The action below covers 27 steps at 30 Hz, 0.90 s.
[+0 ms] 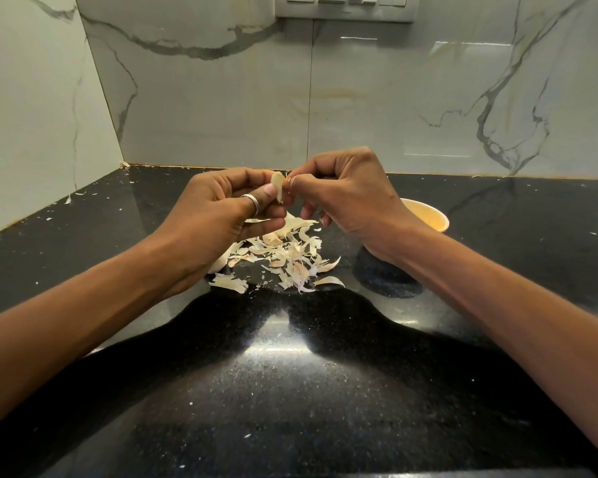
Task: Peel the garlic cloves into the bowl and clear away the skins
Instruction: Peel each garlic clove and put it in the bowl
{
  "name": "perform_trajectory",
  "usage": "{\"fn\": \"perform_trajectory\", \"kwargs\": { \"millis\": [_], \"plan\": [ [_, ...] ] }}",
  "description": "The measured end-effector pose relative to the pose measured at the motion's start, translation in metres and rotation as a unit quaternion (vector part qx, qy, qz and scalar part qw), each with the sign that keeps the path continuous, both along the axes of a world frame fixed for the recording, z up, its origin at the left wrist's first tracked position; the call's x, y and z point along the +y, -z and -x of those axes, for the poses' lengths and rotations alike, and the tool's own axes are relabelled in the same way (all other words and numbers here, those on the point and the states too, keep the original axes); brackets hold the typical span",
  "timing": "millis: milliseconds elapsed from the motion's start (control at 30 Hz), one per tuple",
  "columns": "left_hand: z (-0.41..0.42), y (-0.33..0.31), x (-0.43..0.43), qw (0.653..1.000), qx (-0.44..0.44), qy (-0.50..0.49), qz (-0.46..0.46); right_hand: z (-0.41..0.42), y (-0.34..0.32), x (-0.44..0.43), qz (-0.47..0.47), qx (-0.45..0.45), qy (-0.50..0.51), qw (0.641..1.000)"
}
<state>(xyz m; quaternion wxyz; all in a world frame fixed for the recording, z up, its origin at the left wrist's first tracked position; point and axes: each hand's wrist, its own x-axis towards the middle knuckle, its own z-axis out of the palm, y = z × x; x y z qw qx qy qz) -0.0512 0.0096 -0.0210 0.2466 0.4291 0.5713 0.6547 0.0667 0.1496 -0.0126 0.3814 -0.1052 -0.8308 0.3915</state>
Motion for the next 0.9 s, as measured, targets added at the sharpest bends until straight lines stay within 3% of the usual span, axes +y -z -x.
{"fn": "perform_trajectory", "kwargs": {
  "millis": [200,900],
  "plan": [
    [0.0031,-0.0032,0.0017,0.997,-0.078,0.003,-0.007,-0.0001,-0.0005,-0.0031,0.001,0.004,0.003,1.0],
    [0.0053,-0.0052,0.0009,0.998,-0.056,-0.018,0.021,0.0027,0.0037,-0.0008,-0.115,-0.018,-0.019,0.993]
  ]
}}
